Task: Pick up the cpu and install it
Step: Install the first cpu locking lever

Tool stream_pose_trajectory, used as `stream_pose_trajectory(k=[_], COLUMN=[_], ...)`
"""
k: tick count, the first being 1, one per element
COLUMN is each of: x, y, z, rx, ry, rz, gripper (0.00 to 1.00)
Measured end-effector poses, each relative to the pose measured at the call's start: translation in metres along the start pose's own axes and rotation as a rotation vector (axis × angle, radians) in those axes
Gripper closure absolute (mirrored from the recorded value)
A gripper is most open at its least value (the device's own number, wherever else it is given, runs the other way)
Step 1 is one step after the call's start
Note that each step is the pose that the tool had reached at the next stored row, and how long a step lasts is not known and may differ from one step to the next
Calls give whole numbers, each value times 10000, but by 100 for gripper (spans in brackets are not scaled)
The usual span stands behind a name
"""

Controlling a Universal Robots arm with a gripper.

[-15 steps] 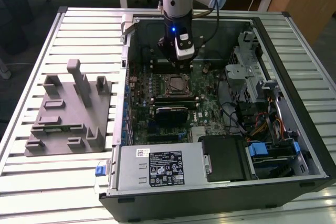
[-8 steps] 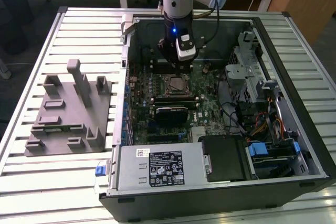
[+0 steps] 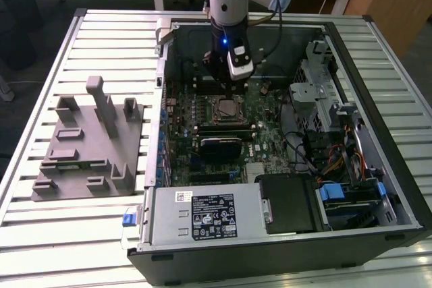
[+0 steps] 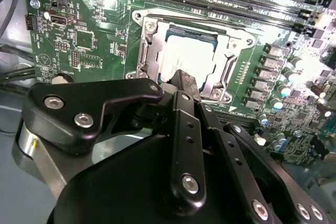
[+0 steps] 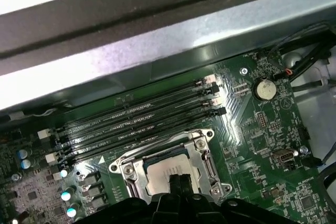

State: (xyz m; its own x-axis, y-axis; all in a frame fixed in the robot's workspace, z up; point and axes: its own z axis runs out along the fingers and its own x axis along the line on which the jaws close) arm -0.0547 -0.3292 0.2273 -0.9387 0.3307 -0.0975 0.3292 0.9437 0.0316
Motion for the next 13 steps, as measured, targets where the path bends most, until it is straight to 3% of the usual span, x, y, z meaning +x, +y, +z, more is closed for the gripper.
stream_pose_trajectory(k=[6, 13], x=[-10, -9], y=[-32, -34], z=[15, 32], rx=[-27, -113], ry=[7, 36], rz=[-232, -1136], gripper=[89, 89])
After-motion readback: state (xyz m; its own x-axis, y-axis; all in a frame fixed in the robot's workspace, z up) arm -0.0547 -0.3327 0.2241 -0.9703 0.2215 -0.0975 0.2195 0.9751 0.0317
